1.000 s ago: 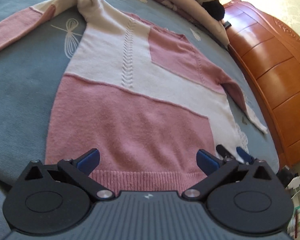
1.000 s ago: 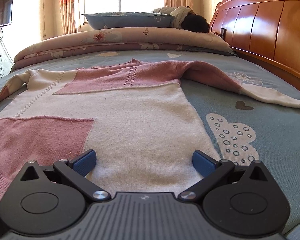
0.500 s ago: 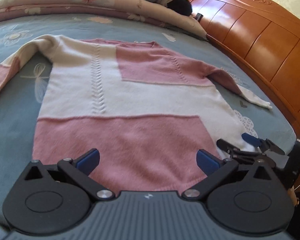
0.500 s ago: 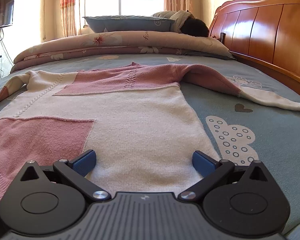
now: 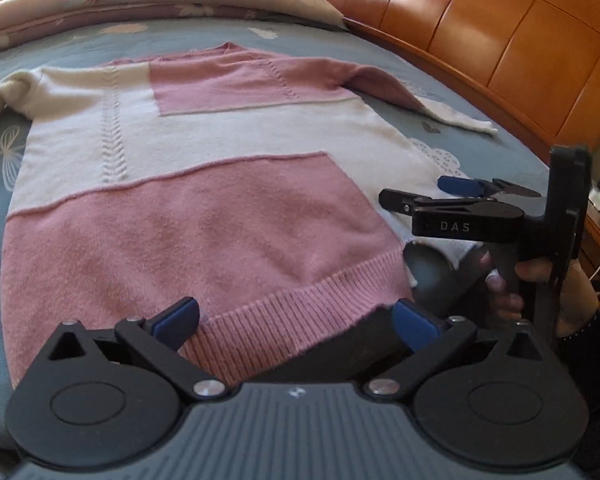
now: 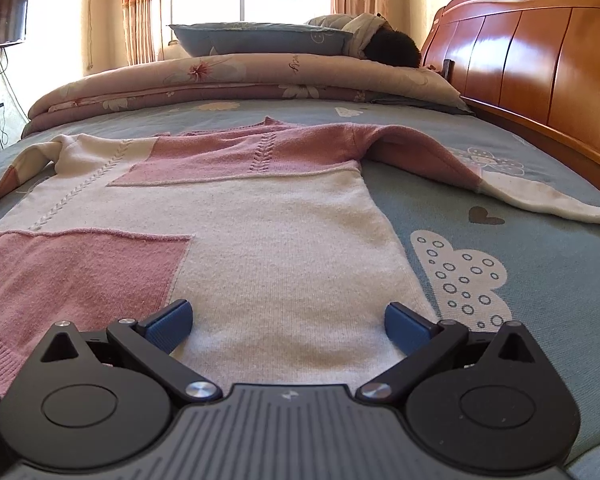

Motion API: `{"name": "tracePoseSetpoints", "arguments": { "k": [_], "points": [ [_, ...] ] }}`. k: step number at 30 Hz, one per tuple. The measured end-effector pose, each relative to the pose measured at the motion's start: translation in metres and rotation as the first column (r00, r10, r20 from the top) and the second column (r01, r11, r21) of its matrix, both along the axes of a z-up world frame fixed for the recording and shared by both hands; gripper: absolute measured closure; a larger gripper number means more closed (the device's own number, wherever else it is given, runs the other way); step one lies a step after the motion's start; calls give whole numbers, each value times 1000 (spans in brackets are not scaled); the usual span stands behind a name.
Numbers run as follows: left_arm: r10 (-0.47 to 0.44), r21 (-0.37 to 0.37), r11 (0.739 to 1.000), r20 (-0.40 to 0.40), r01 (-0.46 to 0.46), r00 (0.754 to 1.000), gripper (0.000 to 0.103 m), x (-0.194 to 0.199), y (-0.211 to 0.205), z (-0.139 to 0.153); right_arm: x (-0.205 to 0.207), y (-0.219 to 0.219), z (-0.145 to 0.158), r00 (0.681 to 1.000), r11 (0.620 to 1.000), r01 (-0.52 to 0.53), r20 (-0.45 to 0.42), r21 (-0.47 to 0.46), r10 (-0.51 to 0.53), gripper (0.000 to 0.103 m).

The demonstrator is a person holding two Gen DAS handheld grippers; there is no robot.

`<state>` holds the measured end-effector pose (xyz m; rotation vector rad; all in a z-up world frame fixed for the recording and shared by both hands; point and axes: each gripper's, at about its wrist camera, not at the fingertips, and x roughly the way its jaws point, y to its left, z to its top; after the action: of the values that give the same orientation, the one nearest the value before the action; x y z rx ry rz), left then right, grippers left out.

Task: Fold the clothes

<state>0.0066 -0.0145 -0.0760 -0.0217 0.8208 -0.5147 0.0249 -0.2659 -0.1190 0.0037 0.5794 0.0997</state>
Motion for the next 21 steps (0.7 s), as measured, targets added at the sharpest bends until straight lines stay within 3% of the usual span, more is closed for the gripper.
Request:
{"name": "tracePoseSetpoints", "arguments": {
  "k": [4,8,12,15,21],
  "points": [
    [118,-87,990,43,-114,992,1,28,22,18,2,7,23,997,996,-71,8,55,71,0],
    [261,-155,953,-30,-262,965,1,53,46,6,25,35,33,988,988,-150,-38,39,151,0],
    [312,-165,933,-72,-320,947,1,53,57,-13,48,57,17,978,989,-148,-149,9,147,0],
    [290,-108,950,-42,-293,956,1,38,54,-18,27,60,8,975,980,-186,-136,-72,175,0],
    [181,28,983,17,-182,983,1,29,36,-8,-11,36,5,975,980,-193,-115,-39,188,0]
  ]
}}
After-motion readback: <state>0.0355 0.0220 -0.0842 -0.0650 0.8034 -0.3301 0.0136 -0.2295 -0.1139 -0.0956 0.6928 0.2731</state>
